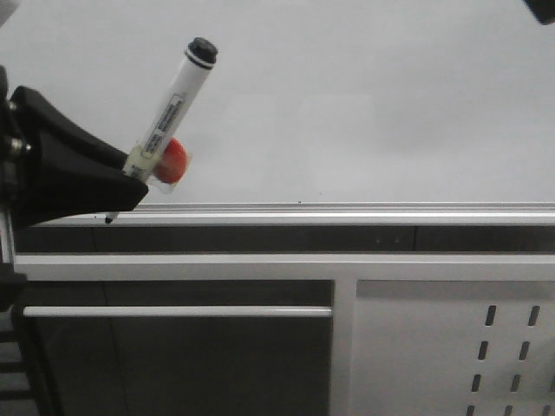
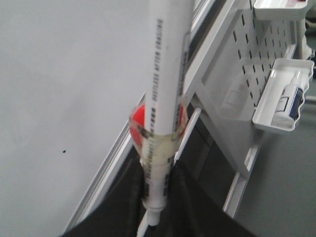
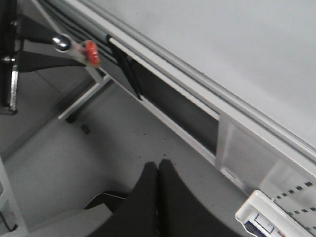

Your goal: Write number 1 on whiteboard

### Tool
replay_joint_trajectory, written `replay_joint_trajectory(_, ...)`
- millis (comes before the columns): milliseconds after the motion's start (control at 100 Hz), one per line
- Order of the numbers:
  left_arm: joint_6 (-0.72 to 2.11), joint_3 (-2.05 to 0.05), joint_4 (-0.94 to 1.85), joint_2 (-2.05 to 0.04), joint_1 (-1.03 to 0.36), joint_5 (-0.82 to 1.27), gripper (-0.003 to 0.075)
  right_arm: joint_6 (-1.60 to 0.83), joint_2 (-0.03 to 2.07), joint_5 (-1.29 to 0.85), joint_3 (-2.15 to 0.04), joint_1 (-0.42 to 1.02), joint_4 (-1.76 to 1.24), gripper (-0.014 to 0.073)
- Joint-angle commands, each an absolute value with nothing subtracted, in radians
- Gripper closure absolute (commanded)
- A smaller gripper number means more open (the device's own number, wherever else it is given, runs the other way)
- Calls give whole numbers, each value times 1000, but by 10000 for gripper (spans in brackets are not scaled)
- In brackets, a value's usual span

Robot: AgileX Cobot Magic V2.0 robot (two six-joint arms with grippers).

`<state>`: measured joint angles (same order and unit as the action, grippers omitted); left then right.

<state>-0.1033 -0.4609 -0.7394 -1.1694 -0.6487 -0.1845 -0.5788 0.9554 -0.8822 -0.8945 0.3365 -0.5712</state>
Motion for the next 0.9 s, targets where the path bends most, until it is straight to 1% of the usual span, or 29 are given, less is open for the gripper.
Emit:
replay_joint_trajectory(0,-121,-555,-731,-1142,-736,-37,738,-589,1003,-818,-956,396,-607,668)
replay_joint_trajectory(120,-119,-616,-731,-1142,-828,110,738,-589,1066,-807,-985,441,-608,667)
replay_joint_trajectory(240,-119,-622,-729,-1142,-851,117,738,-589,1093,-805,-989,453,-617,659)
replay_joint_trajectory(360,-119,-622,-729,-1142,-851,132,738,-589,1096,-807,-989,453,-637,631)
replay_joint_trajectory(430,-119,-622,-729,-1142,-851,132,738,-597,1096,-803,-989,453,-655,587)
replay_joint_trajectory(620,-119,-622,-729,-1154,-851,93,738,-599,1096,-768,-989,455,-703,407)
replay_joint_trajectory(690,-119,-623,-733,-1158,-851,62,738,-609,1100,-761,-989,455,-721,361)
replay_joint_trajectory(750,-119,-623,-733,-1160,-851,34,738,-609,1109,-759,-989,455,-738,347)
replay_joint_trajectory(890,-119,-623,-733,-1160,-851,14,738,-615,1142,-756,-989,477,-770,347)
